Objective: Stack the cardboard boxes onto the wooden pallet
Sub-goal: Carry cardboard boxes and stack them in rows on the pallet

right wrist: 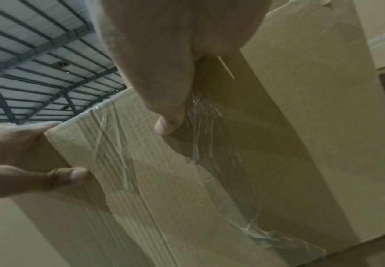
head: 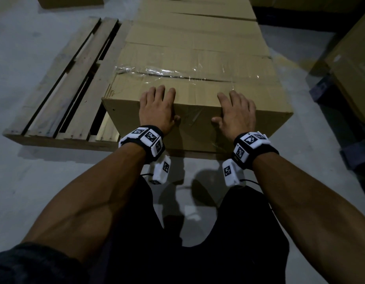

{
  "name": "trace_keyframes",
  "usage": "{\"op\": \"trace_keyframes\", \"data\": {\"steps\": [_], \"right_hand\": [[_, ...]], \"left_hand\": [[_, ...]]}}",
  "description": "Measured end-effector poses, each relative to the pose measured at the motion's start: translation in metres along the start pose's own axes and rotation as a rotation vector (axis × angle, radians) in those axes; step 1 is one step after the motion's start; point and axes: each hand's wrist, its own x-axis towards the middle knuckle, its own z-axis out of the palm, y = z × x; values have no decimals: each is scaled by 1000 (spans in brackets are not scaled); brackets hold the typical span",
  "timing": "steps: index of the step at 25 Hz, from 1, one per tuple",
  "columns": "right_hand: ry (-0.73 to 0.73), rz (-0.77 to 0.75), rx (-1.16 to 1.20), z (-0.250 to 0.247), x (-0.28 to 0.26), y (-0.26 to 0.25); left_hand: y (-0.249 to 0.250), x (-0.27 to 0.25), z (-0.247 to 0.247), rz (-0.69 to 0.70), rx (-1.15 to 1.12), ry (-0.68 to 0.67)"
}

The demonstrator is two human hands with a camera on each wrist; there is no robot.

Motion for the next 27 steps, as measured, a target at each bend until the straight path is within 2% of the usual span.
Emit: {"op": "trace_keyframes", "data": {"steps": [4, 7, 11, 16, 18, 22, 27], "right_hand": [[-167, -5, -21, -15, 2, 1], [-285, -19, 10, -57, -6, -4], [-461, -6, 107, -149, -31, -17], [-686, -48, 217, -317, -50, -39], [-709, -79, 260, -386, -53, -51], [-680, -149, 341, -467, -59, -87], [-614, -249, 397, -488, -66, -160]], "left_hand": [[-1, 3, -22, 13, 13, -167], [-2, 0, -71, -11, -3, -268], [-1, -23, -168, -55, 12, -404], [0, -70, -339, -131, -41, -463], [-3, -89, -412, -182, -65, -457], [-19, -116, -499, -299, -125, -397], [-69, -143, -532, -431, -156, -328]]}}
